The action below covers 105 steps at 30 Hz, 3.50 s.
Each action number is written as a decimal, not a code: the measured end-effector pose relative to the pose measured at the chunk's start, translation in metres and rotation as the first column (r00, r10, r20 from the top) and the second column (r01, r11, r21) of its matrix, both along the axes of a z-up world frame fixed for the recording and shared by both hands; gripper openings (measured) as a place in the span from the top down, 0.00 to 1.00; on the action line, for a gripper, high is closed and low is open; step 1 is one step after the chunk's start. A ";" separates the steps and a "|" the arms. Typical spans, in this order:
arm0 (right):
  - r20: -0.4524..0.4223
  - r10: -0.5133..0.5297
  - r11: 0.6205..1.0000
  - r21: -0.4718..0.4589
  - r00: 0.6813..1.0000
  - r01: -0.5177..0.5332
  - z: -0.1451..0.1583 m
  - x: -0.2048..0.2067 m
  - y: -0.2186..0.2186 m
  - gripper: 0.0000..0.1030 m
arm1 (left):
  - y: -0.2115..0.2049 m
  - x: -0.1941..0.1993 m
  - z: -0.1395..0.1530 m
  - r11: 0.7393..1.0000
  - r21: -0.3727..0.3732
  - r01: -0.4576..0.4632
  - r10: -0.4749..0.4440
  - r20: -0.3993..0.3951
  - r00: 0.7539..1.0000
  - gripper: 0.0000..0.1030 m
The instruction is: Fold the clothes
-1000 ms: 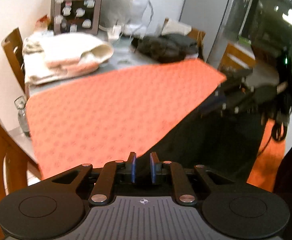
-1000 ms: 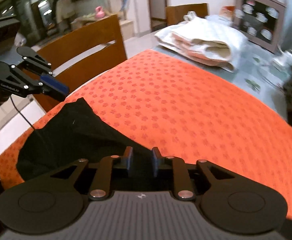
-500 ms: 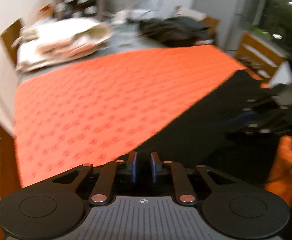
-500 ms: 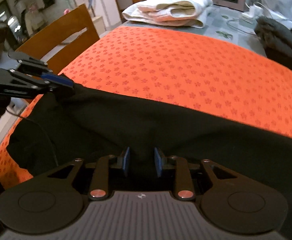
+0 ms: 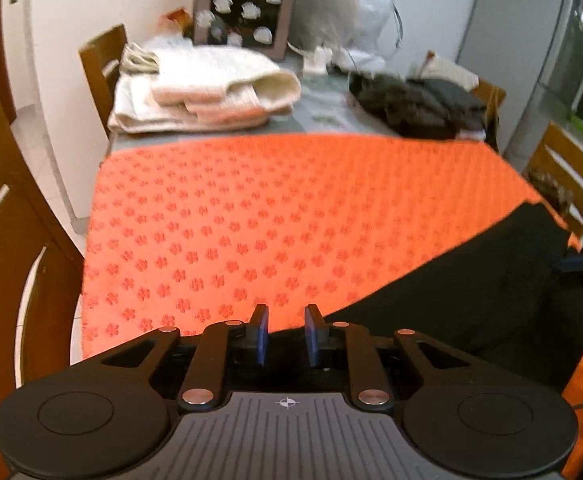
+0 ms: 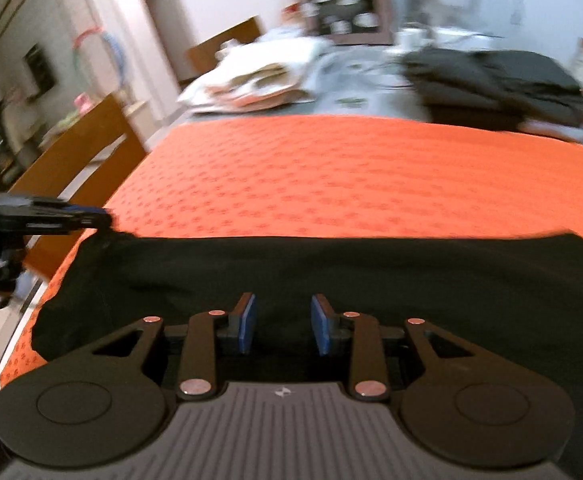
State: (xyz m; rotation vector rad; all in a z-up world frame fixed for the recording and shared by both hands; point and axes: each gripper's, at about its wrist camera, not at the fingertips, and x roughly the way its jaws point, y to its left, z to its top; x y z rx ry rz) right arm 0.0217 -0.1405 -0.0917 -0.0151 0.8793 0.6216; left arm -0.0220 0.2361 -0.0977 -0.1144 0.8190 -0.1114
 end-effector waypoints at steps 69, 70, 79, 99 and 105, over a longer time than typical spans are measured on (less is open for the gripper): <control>-0.011 0.232 0.972 -0.021 0.973 -0.232 0.021 -0.014 -0.059 0.77 | -0.187 -0.018 0.028 0.997 -0.037 0.072 -0.075 -0.080 0.994 0.60; -0.003 0.241 0.970 -0.012 0.971 -0.241 0.023 -0.018 -0.057 0.70 | -0.185 -0.019 0.027 0.997 -0.037 0.072 -0.074 -0.082 0.994 0.60; -0.018 0.147 0.987 0.060 0.989 -0.146 0.039 -0.025 -0.103 0.65 | -0.213 -0.016 0.026 0.971 -0.144 0.193 -0.203 -0.062 0.977 0.60; -0.100 0.037 0.999 0.001 0.994 -0.038 -0.014 0.055 -0.197 0.64 | -0.298 0.036 -0.019 0.908 -0.414 0.065 -0.144 -0.164 0.976 0.95; -0.086 0.200 0.974 -0.087 0.976 -0.207 -0.037 0.070 -0.164 0.64 | -0.305 0.024 -0.013 0.928 -0.368 0.048 -0.119 -0.171 0.978 0.96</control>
